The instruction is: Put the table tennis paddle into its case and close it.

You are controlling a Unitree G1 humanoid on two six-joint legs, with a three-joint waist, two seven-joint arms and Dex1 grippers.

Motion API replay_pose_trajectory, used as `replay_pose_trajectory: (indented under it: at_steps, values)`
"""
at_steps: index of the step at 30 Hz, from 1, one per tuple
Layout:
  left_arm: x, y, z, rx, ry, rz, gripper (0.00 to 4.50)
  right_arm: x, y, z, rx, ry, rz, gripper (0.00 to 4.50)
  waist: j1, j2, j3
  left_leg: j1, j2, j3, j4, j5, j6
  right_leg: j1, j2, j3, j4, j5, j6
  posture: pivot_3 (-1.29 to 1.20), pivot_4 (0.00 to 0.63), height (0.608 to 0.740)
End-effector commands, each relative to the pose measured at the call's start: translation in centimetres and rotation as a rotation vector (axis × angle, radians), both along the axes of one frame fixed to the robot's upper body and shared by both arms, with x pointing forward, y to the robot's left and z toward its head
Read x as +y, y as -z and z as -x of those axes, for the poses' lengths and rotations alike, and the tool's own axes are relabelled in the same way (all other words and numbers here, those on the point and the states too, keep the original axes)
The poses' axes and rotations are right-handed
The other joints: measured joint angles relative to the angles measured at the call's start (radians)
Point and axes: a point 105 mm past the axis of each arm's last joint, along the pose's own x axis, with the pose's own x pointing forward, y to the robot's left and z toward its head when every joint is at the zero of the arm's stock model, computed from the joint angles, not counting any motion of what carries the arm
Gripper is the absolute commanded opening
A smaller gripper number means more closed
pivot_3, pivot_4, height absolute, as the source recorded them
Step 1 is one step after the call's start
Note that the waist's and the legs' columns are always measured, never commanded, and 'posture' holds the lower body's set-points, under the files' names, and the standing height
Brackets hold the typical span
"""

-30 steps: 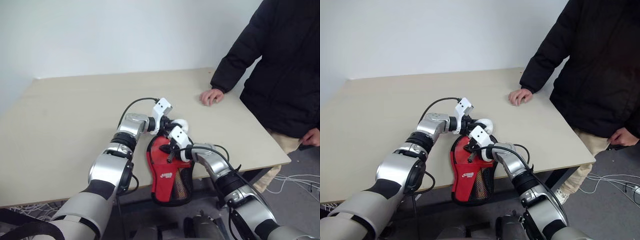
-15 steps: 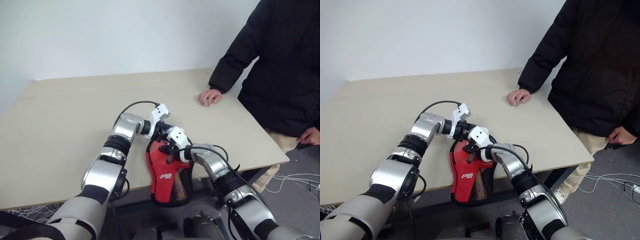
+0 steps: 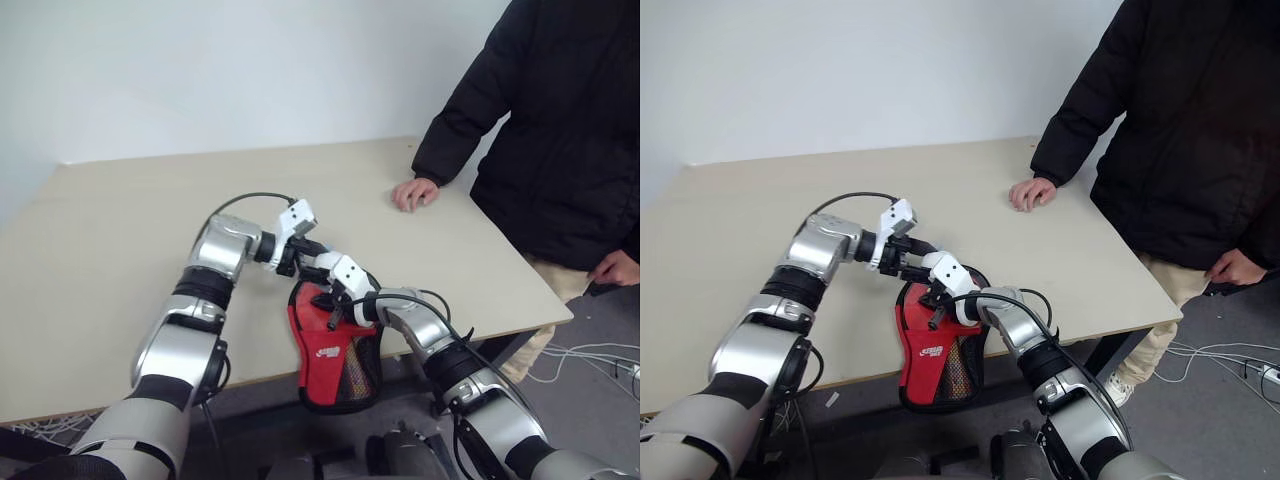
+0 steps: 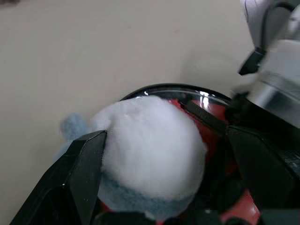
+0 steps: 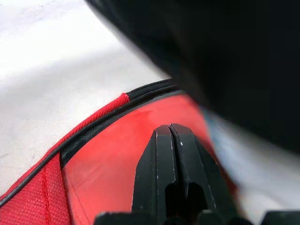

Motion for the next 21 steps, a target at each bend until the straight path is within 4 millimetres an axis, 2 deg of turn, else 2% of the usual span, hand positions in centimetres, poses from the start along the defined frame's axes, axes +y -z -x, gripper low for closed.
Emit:
replay_pose_trajectory:
  at_steps: [1, 6, 10, 16, 17, 18, 21]
  values:
    - [1.1, -2.1, 0.2, -0.061, 0.021, -0.007, 4.44, -1.2, 3.7, 1.1, 0.114, 0.020, 0.094, 0.00, 0.000, 0.000, 0.000, 0.000, 0.000, 0.000, 0.001, 0.000, 0.000, 0.000, 0.000, 0.000, 0.001, 0.000, 0.000, 0.00, 0.000, 0.740]
    - [2.7, -4.0, -0.3, -0.170, -0.041, -0.011, 4.44, -1.1, 3.7, 1.1, 0.113, 0.013, 0.095, 0.00, 0.002, 0.000, 0.000, 0.001, 0.000, 0.001, 0.003, 0.000, 0.000, 0.000, -0.001, 0.002, 0.004, 0.000, 0.000, 0.00, 0.000, 0.740]
    - [4.1, -5.7, 0.2, -0.205, -0.063, 0.023, 4.44, -1.1, 3.7, 1.1, 0.114, 0.008, 0.096, 0.00, 0.002, 0.000, 0.000, 0.001, 0.000, 0.002, 0.004, 0.000, 0.000, -0.001, -0.001, 0.003, 0.007, 0.000, 0.000, 0.00, 0.000, 0.740]
    - [5.0, -5.2, 2.6, -0.197, -0.036, 0.011, 4.44, -1.5, 3.6, 1.3, 0.118, -0.003, 0.099, 0.00, 0.001, 0.001, 0.000, 0.002, -0.001, 0.003, 0.003, 0.000, 0.000, -0.001, -0.001, 0.007, 0.007, -0.001, 0.001, 0.00, 0.000, 0.740]
    - [5.0, -4.9, 3.1, -0.192, -0.032, 0.012, 4.50, -1.6, 3.6, 1.4, 0.119, -0.005, 0.101, 0.37, 0.003, 0.000, 0.000, 0.002, -0.001, 0.004, 0.003, 0.000, 0.000, -0.002, -0.001, 0.009, 0.007, -0.001, 0.001, 0.00, 0.000, 0.740]
    - [5.0, -4.7, 3.5, -0.190, -0.033, 0.013, 4.50, -1.8, 3.6, 1.5, 0.121, -0.008, 0.102, 0.48, 0.005, 0.000, 0.000, 0.002, -0.001, 0.003, 0.003, 0.000, 0.000, -0.002, -0.001, 0.010, 0.007, -0.001, 0.001, 0.00, 0.000, 0.740]
    - [5.5, -3.7, 4.4, -0.193, -0.052, 0.005, 4.50, -2.4, 3.6, 1.9, 0.127, -0.022, 0.110, 1.27, 0.005, 0.001, 0.001, 0.001, -0.002, 0.002, 0.004, 0.000, 0.000, -0.002, -0.001, 0.012, 0.007, -0.001, 0.001, 0.00, 0.000, 0.740]
